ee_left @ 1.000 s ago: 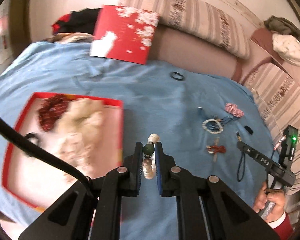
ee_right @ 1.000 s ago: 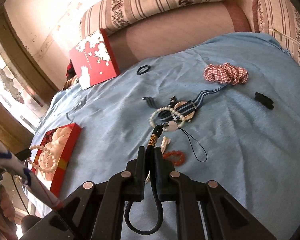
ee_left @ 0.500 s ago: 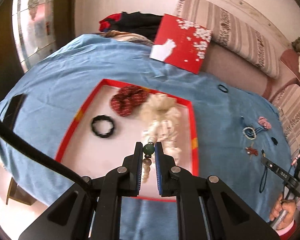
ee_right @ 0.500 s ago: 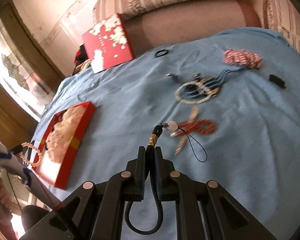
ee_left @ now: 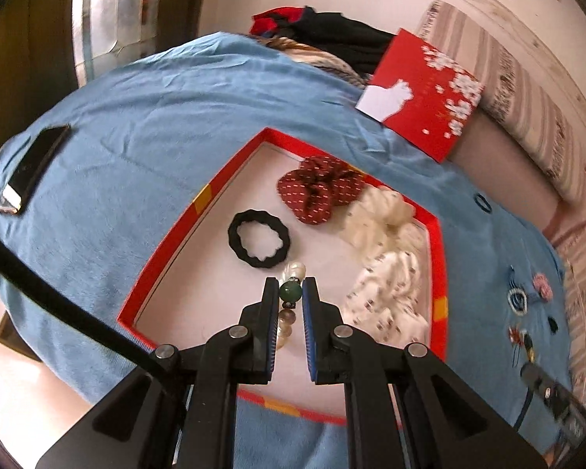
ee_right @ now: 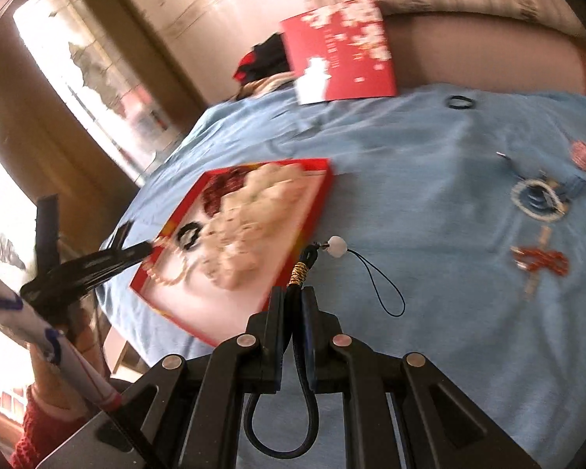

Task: Organize jewelry
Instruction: 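Carry the pearl bracelet and black cord strap over the red box with both tools, then open the left tool to drop the pearl bracelet while the right releases the cord strap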

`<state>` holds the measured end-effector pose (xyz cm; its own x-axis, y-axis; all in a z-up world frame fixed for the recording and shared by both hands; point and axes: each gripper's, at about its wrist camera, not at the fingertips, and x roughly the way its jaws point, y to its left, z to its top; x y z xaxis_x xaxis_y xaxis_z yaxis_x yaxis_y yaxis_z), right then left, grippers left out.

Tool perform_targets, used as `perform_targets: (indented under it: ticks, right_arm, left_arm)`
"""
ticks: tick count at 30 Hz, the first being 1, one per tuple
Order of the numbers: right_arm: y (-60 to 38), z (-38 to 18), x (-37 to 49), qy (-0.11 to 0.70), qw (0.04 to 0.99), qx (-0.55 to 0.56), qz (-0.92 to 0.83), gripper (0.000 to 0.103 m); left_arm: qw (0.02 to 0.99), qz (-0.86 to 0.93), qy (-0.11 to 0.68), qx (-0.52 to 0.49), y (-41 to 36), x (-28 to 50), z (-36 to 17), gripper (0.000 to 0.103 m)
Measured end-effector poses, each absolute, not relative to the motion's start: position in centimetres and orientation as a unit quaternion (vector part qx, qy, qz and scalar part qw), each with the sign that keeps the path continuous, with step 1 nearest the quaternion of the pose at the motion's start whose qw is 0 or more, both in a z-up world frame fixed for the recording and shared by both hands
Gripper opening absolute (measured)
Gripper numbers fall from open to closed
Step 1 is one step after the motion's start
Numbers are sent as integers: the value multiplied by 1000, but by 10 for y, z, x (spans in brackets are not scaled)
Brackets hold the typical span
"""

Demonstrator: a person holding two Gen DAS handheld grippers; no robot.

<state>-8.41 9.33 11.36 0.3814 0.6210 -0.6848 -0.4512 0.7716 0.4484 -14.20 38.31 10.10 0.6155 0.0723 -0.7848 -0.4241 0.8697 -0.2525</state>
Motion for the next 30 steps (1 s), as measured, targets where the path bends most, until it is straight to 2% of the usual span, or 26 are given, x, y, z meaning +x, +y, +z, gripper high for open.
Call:
perform_targets:
  ticks: [16, 30]
  right_arm:
    - [256, 82, -59, 501, 767, 48, 398, 9]
    - [295, 63, -33, 522, 761, 55, 381, 10]
  left_arm:
    - [854, 177, 407, -270, 436, -133, 74, 11]
    - [855, 204, 386, -281, 444, -140, 75, 11]
